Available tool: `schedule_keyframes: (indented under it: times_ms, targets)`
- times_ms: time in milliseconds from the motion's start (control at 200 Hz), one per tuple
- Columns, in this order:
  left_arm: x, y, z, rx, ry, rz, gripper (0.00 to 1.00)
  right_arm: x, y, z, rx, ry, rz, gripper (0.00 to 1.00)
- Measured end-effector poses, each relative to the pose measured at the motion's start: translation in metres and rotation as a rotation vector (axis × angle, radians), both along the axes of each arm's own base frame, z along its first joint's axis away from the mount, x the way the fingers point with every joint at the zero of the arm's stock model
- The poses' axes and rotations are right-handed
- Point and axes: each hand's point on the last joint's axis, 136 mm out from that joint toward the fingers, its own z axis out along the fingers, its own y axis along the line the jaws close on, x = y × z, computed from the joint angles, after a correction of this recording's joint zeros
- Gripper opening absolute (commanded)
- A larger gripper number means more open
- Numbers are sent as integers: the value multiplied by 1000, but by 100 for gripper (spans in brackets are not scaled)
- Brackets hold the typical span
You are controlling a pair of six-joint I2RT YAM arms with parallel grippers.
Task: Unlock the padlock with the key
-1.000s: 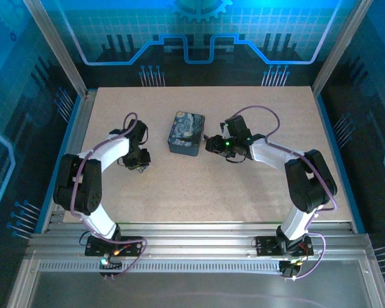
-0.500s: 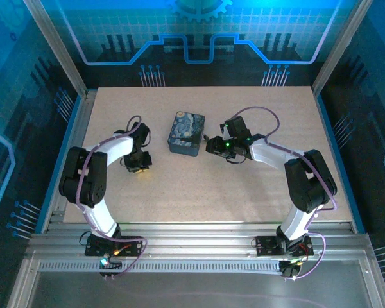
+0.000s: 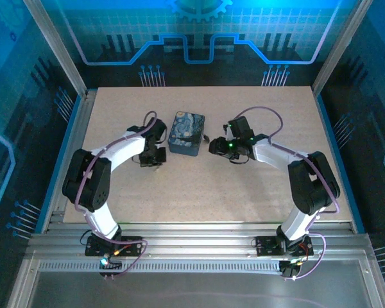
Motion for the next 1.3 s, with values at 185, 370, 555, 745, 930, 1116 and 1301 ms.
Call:
schedule_keyframes:
  times_ms: [185,370,555,745,930,1116,1301]
  targets:
    - [-7,-111,35,-118,-88,-202,0,-5,-56,5,-19,6,-106,45]
    - [-22,-218,24,-182,-91,-346,0,-17,-130,-14,-84,79,-260,43]
    - [-20,-288,1,-210,-97,-386,7,-43,-168,-42,-114,197,-337,42]
    - [-32,-299,-27,-178,-43,-375,52,-60,-160,-48,-86,234,-299,42]
    - [-27,-275,-29,-182,-30,-319,60,-64,-150,-46,-39,244,-263,39]
    - [-10,-207,-12,-188,-33,-183,60,-69,-127,-42,-27,238,-162,35]
    - [6,-158,16,-219,-90,-87,60,-76,-89,-41,-62,229,-1,35]
